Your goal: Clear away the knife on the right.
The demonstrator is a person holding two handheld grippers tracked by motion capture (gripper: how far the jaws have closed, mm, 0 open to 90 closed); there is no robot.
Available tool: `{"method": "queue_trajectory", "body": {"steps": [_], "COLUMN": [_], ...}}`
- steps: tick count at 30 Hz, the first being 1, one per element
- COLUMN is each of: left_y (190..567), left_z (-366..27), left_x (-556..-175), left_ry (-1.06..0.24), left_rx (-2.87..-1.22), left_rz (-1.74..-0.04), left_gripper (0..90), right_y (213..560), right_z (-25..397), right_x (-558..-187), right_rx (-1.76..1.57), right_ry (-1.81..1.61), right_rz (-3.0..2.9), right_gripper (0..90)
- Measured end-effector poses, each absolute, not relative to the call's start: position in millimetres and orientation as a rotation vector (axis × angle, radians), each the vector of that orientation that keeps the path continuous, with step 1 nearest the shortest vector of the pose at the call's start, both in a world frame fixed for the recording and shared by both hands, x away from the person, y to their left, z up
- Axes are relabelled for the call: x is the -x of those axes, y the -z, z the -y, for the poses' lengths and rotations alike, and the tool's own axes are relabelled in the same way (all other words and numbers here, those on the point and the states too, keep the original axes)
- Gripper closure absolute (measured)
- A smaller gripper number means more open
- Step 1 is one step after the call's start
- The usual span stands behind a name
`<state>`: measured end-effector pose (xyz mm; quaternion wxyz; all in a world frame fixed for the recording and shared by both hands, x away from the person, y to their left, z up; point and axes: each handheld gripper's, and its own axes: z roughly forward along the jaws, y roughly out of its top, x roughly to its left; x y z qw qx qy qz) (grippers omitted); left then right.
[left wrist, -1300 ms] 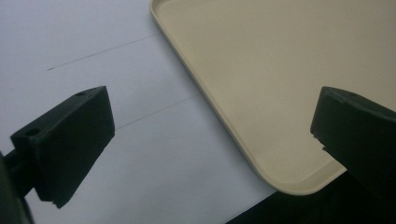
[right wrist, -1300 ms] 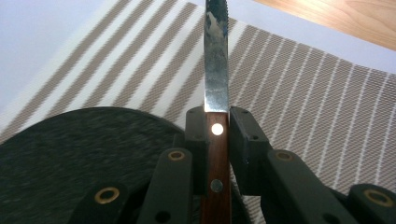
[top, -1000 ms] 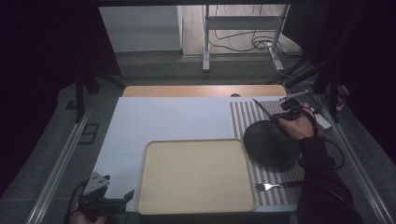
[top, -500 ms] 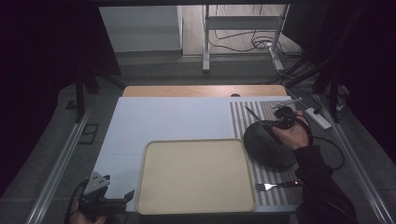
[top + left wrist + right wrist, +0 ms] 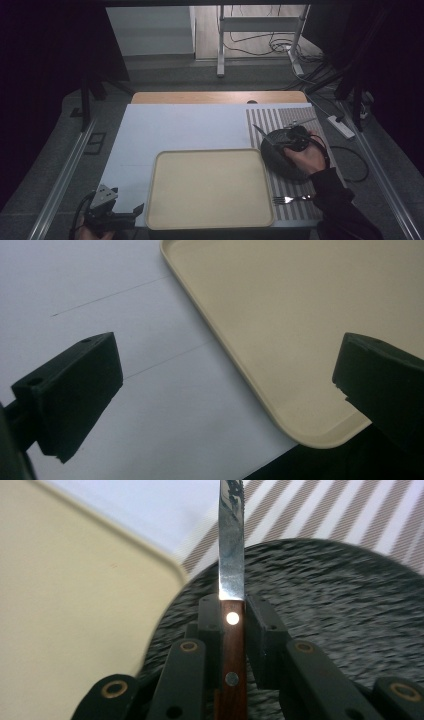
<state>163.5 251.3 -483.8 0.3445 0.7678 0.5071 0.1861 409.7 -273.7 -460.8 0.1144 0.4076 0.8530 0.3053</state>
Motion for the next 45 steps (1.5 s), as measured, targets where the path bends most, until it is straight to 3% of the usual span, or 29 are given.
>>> {"method": "queue_trajectory", "body": {"steps": [24,45], "left_y": [483.9,483.8], "left_z": [-251.1,-250.5], "left_x": [-164.2,-165.3], "left_ry": [-0.481,-0.479], "left_rx": [-1.996,-1.999], "left_rz": [-1.317,-1.311], "left_gripper": [0.0,0.0], "right_y": [465.4,490.5], "right_z": [222.9,186.2], "right_x": [-337.5,-304.0], "right_rx": [-1.068,-1.028], "right_ry": [-0.955,-0.883], "right_rz": [-2.613,-2.686], "right_gripper": [78.3,78.3]}}
